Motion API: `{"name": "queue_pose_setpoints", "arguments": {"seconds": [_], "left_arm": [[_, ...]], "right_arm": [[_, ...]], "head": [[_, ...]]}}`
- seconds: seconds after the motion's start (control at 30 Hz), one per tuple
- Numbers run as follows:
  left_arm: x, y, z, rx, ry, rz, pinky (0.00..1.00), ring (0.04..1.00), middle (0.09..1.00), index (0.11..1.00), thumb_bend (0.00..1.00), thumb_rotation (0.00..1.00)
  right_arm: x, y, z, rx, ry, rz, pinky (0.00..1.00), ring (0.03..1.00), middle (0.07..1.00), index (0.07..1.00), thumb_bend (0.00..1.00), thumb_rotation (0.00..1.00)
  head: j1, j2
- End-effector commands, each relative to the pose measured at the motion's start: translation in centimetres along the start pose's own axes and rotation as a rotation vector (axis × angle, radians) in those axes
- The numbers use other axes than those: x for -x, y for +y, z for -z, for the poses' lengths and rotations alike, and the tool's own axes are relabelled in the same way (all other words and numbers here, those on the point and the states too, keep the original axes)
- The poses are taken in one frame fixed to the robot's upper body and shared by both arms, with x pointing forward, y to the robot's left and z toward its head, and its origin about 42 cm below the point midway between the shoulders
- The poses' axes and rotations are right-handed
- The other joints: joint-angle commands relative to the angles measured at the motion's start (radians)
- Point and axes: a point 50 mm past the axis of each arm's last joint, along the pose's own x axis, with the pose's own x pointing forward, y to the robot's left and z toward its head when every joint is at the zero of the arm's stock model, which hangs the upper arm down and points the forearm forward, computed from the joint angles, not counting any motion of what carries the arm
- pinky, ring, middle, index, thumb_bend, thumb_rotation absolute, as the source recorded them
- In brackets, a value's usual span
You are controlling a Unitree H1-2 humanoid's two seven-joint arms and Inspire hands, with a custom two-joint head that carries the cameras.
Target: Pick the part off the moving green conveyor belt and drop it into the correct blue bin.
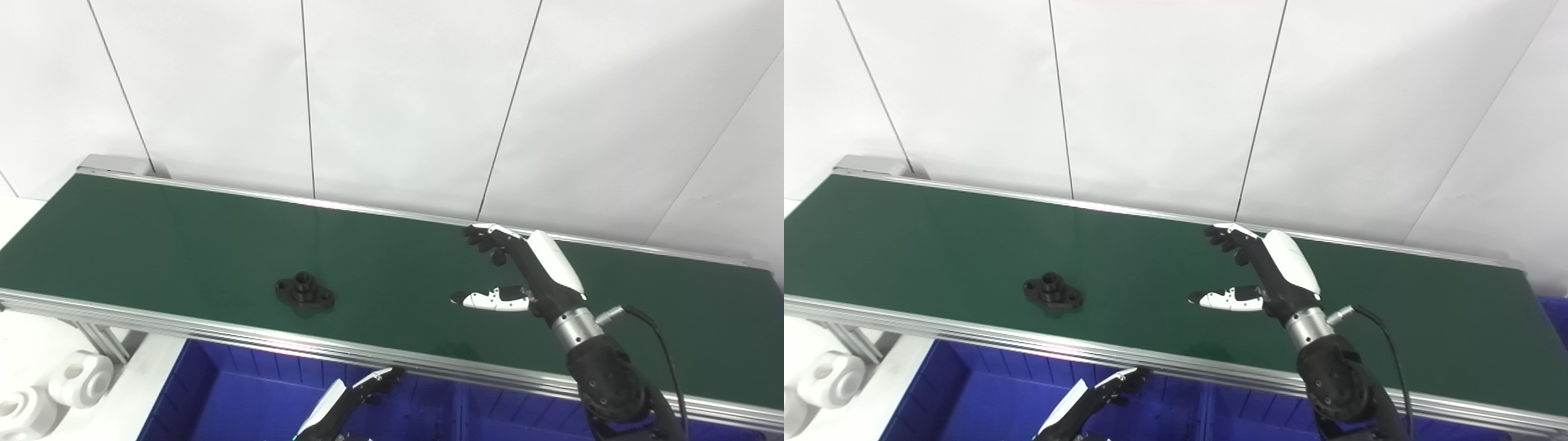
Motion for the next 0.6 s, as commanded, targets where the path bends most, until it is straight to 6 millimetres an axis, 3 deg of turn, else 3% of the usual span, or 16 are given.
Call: {"name": "queue_pose_setpoints", "arguments": {"seconds": [0.0, 0.57], "left_arm": [[-1.2, 0.6, -1.3, -0.019, -0.075, -0.005, 0.78, 0.845, 0.874, 0.871, 0.73, 0.25], [-0.6, 0.9, -1.3, -0.043, -0.086, 0.019, 0.77, 0.844, 0.876, 0.872, 0.72, 0.25]], "right_arm": [[-1.5, -1.6, -1.0, 0.025, -0.025, 0.031, 0.65, 0.718, 0.741, 0.757, 0.81, 0.34], [-2.1, 1.7, -1.4, 0.119, -0.006, -0.087, 0.64, 0.708, 0.747, 0.764, 0.80, 0.40]], "head": [[0.001, -0.005], [-0.027, -0.025]]}}
